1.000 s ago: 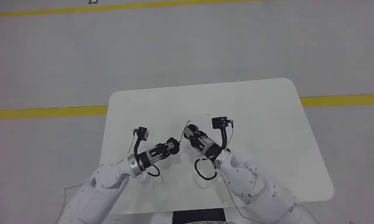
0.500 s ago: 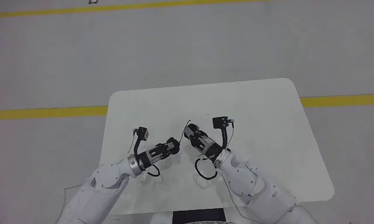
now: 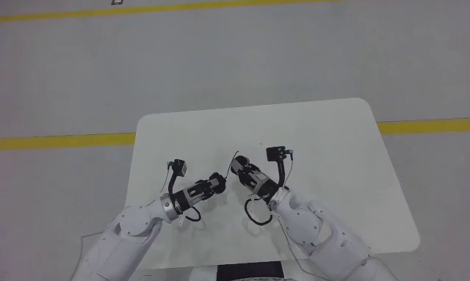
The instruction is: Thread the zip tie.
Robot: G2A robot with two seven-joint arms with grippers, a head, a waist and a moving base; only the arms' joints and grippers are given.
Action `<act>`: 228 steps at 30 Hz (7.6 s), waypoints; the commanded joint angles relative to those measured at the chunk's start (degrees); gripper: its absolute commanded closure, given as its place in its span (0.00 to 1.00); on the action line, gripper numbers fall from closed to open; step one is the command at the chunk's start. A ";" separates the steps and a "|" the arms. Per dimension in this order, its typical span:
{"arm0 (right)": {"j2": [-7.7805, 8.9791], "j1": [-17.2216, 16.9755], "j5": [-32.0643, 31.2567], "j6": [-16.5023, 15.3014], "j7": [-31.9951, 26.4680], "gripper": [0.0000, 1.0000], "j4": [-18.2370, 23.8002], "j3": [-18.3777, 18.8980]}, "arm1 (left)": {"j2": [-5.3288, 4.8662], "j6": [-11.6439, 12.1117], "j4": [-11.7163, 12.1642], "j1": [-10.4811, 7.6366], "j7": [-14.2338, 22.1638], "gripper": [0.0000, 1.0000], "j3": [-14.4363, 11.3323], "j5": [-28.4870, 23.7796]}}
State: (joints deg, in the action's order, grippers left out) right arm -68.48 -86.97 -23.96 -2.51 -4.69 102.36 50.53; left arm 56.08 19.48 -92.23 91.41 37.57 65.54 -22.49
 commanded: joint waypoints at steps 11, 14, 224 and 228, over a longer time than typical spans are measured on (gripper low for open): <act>-0.49 -0.11 -0.35 0.15 -0.78 1.00 -0.28 0.25 | 0.00 0.00 0.00 0.00 0.00 1.00 0.00 0.00; -0.59 -0.30 -0.31 0.01 -0.83 1.00 -0.16 0.38 | 0.00 0.00 0.00 0.00 0.00 1.00 0.00 0.00; -3.62 -5.49 -10.05 -10.26 4.14 1.00 -1.64 3.43 | 1.55 -1.05 5.71 -3.91 17.05 1.00 3.33 -4.13; -3.56 -5.83 -10.07 -10.43 3.89 1.00 -1.38 3.72 | 1.55 -1.05 5.71 -3.91 17.05 1.00 3.33 -4.13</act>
State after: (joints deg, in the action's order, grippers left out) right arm -72.05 -92.74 -34.03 -12.91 -0.74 100.94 54.20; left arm 57.63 18.43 -86.52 87.50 54.62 68.88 -26.61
